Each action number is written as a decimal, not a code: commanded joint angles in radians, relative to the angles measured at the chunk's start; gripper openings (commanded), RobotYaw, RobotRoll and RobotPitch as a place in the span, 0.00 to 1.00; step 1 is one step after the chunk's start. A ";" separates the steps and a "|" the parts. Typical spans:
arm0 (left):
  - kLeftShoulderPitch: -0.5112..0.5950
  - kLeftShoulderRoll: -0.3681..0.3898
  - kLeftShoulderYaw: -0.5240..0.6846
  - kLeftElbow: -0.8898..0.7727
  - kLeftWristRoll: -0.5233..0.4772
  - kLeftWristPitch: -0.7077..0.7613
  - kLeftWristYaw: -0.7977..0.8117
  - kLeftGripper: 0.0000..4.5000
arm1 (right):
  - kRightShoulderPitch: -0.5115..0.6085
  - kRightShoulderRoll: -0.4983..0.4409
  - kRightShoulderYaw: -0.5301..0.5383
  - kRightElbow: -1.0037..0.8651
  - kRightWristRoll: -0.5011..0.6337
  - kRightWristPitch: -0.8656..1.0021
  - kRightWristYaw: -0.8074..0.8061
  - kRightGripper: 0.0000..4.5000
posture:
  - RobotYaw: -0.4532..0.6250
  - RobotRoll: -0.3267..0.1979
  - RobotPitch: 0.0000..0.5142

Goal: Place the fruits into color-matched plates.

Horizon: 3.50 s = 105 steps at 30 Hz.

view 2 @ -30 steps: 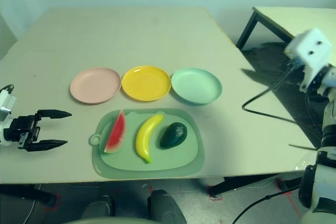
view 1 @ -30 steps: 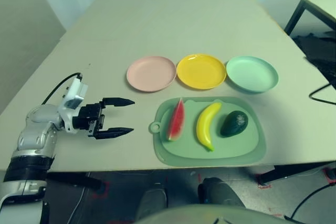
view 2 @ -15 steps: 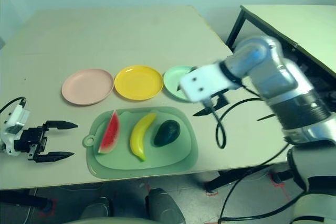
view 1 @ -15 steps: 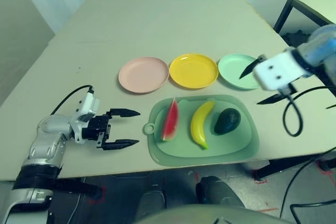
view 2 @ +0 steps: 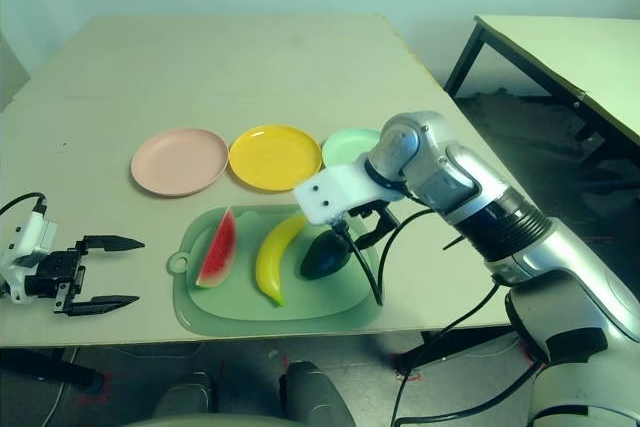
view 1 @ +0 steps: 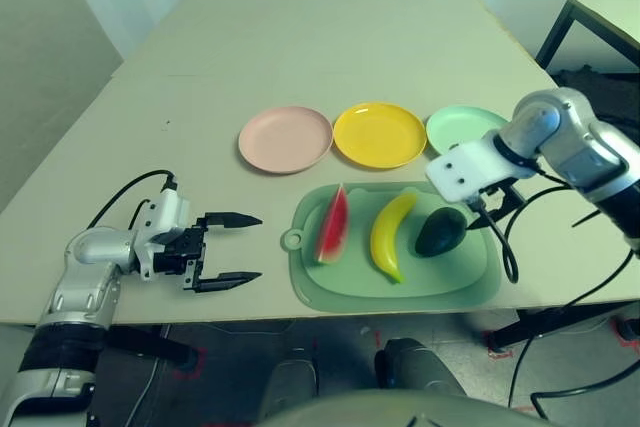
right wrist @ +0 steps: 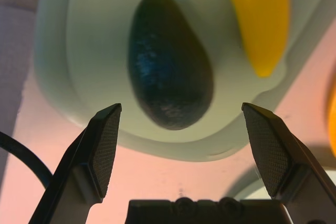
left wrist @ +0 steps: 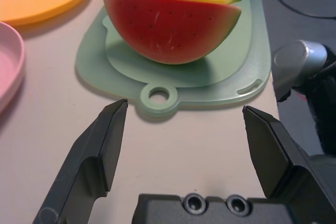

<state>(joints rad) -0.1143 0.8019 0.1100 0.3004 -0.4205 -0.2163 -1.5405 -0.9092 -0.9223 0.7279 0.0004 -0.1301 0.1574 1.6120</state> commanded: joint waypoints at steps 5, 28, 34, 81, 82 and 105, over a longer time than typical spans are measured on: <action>-0.017 0.019 -0.007 0.011 0.016 -0.009 -0.002 0.99 | 0.029 0.019 0.032 -0.037 0.019 0.045 0.002 1.00 | 0.32 0.62 0.05; 0.001 0.034 -0.017 -0.099 0.021 0.045 0.020 1.00 | 0.042 0.124 0.055 0.117 -0.075 -0.063 0.002 0.70 | 0.34 0.62 0.06; -0.008 0.032 -0.022 -0.094 0.023 0.043 0.020 1.00 | 0.041 0.127 0.053 0.122 -0.081 -0.054 0.002 0.67 | 0.33 0.62 0.05; -0.041 -0.001 -0.012 0.010 -0.003 0.017 -0.011 1.00 | 0.023 -0.159 -0.029 -0.241 0.149 0.224 0.002 0.99 | 0.29 0.62 0.05; -0.046 -0.001 -0.013 0.016 -0.002 0.014 -0.014 1.00 | 0.020 -0.147 -0.039 -0.272 0.149 0.267 0.002 0.99 | 0.29 0.62 0.06; -0.051 0.005 -0.014 0.074 0.014 -0.027 -0.045 1.00 | 0.073 -0.002 -0.039 -0.555 0.142 0.870 -0.216 0.99 | 0.29 0.62 0.09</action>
<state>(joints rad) -0.1639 0.7980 0.1017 0.3587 -0.4201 -0.2350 -1.5792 -0.8452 -0.9215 0.6646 -0.5444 0.0041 1.0200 1.4102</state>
